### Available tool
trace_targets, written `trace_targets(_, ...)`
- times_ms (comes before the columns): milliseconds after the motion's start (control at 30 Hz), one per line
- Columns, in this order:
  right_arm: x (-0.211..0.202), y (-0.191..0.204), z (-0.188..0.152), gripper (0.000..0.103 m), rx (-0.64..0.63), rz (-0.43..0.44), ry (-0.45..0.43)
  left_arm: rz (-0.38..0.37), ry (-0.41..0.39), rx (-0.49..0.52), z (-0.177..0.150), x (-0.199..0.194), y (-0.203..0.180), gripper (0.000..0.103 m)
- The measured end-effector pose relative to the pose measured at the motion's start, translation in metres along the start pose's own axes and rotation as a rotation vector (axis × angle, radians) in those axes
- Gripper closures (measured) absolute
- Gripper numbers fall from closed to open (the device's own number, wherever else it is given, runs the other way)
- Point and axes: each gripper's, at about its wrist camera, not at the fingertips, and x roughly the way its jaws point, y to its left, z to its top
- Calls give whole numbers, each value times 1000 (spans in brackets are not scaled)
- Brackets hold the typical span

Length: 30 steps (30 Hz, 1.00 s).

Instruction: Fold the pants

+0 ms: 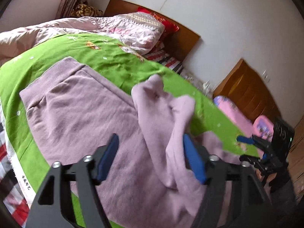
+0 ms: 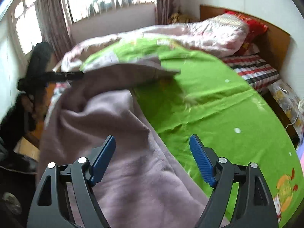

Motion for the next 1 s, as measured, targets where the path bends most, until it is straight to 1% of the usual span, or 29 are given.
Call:
trace_targets(100, -12, 4, 9, 26, 17, -16, -30, -24, 11, 3, 19, 4, -11, 22)
trace_targets(133, -9, 3, 13, 26, 34, -19, -30, -26, 20, 28, 28, 9, -20, 21)
trace_targets(200, 4, -3, 28, 28, 93, -26, -17, -8, 89, 114, 42, 26, -44, 19)
trace_targets(233, 12, -4, 33, 28, 111, -41, -14, 22, 145, 198, 48, 43, -65, 19)
trace_targets(300, 24, -5, 39, 28, 150, -68, -32, 56, 214, 298, 52, 69, -89, 19)
trace_targets(333, 30, -8, 44, 28, 192, -61, -54, 88, 264, 346, 53, 89, -100, 19)
trace_targets(367, 33, -11, 47, 28, 234, -48, -78, 137, 304, 381, 53, 105, -105, 20)
trace_targets(400, 36, -12, 49, 28, 267, -39, -99, 206, 334, 406, 52, 117, -108, 27)
trace_targets(433, 39, -12, 52, 28, 298, -29, -122, 215, 330, 400, 54, 117, -109, 30)
trace_targets(467, 41, -10, 54, 28, 314, -16, -135, 175, 306, 370, 58, 111, -104, 31)
trace_targets(500, 44, -8, 59, 28, 318, 2, -142, 120, 265, 316, 62, 99, -97, 31)
trace_targets(533, 48, -5, 64, 28, 309, 11, -140, 71, 177, 218, 68, 76, -80, 31)
trace_targets(567, 51, -2, 69, 28, 296, 19, -133, 42, 80, 130, 72, 52, -60, 28)
trace_targets(600, 59, 4, 78, 28, 266, 35, -116, 31, -16, 29, 73, 26, -31, 23)
trace_targets(633, 67, 9, 89, 28, 236, 51, -102, 46, -64, -53, 73, 8, -8, 22)
trace_targets(667, 75, 14, 98, 28, 209, 63, -91, 70, -106, -152, 70, -12, 25, 23)
trace_targets(700, 84, 22, 110, 28, 171, 80, -75, 81, -127, -209, 68, -23, 46, 24)
trace_targets(733, 102, 35, 131, 28, 107, 106, -45, 104, -138, -269, 64, -35, 74, 25)
trace_targets(767, 114, 45, 143, 28, 70, 123, -21, 142, -125, -303, 61, -41, 95, 32)
trace_targets(800, 131, 57, 159, 28, 24, 151, 17, 166, -112, -322, 60, -43, 109, 41)
trace_targets(833, 152, 72, 178, 29, -26, 185, 64, 177, -103, -353, 56, -48, 126, 42)
trace_targets(900, 186, 93, 205, 29, -100, 220, 144, 173, -75, -399, 50, -50, 149, 42)
trace_targets(933, 213, 107, 222, 30, -143, 259, 216, 170, -66, -408, 48, -49, 156, 42)
trace_targets(967, 229, 116, 230, 33, -176, 274, 251, 161, -58, -416, 47, -47, 162, 42)
trace_targets(1000, 247, 124, 240, 36, -214, 263, 284, 139, -48, -427, 48, -44, 168, 42)
